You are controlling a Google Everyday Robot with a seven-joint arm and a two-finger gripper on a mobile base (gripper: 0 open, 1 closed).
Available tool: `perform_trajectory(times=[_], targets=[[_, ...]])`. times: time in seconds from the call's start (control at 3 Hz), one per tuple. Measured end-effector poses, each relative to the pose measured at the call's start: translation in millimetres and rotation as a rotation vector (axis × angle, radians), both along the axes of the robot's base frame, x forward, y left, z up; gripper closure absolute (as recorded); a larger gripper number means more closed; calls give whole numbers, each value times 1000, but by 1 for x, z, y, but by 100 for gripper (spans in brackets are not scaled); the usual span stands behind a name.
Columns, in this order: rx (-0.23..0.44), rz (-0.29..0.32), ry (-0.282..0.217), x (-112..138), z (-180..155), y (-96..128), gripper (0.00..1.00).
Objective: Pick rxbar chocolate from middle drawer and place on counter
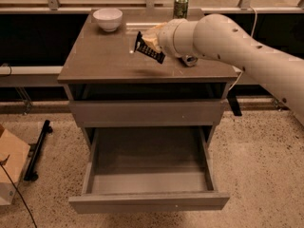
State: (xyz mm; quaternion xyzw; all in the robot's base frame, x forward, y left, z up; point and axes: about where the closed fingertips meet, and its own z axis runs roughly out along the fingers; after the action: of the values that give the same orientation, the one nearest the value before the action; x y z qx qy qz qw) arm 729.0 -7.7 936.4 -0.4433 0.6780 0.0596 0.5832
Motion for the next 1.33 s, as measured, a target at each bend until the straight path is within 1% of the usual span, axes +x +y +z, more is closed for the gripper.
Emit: perform_trajectory(times=[0.33,1.0,1.33], targets=[[24,-21,32,25,-22,1,75],[23,-14,32,24,-22,6,27],[23,-10,32,23,-22,9,0]])
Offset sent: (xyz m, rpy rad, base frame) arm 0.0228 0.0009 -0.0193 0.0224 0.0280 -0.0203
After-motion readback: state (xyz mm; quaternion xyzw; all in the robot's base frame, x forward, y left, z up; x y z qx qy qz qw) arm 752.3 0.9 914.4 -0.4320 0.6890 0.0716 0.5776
